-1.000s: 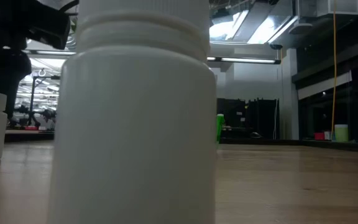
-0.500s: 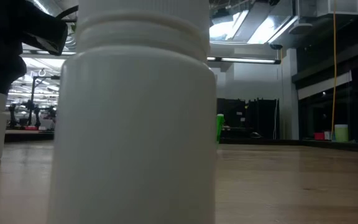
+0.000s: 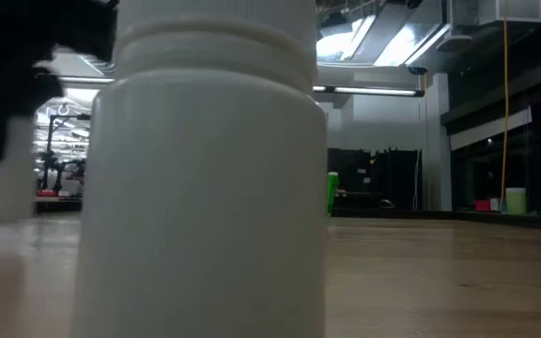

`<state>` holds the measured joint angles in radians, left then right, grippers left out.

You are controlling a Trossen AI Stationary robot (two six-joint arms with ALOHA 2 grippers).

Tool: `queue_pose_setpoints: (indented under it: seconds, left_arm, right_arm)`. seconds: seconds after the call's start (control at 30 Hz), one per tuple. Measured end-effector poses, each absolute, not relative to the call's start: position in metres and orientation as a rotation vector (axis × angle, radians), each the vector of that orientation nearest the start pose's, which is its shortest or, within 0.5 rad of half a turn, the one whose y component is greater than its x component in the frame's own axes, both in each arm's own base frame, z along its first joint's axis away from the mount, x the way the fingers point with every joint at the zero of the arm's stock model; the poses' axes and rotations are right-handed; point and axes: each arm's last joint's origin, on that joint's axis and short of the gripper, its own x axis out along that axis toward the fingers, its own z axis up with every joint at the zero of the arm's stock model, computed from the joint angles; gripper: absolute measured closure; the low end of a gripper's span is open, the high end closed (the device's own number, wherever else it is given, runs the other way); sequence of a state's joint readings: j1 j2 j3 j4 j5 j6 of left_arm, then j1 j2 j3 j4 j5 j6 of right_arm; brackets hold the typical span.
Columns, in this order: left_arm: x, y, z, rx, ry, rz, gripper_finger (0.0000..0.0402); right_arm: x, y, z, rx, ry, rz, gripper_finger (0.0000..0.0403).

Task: Pick and place pill bottles into a basket
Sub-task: Put the top pill bottle into the bin

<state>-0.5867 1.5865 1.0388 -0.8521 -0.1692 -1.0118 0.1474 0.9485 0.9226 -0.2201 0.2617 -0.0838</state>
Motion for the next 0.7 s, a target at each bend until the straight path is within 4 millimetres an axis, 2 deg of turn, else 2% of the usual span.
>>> queue_pose_setpoints:
  seconds: [0.13,0.33,0.7]
  left_arm:
    - [0.257,-0.141,0.222,-0.272,1.249,0.263,0.0231]
    - [0.285,-0.11,0.252,-0.201,1.188,0.201,0.0231]
    - [0.31,-0.05,0.259,-0.156,1.142,0.169,0.0231]
  right_arm:
    - [0.204,0.023,0.348,-0.131,0.247,-0.104,0.0164]
    - [0.204,0.023,0.348,-0.131,0.248,-0.104,0.0164]
    - [0.203,0.023,0.343,-0.118,0.298,-0.105,0.0164]
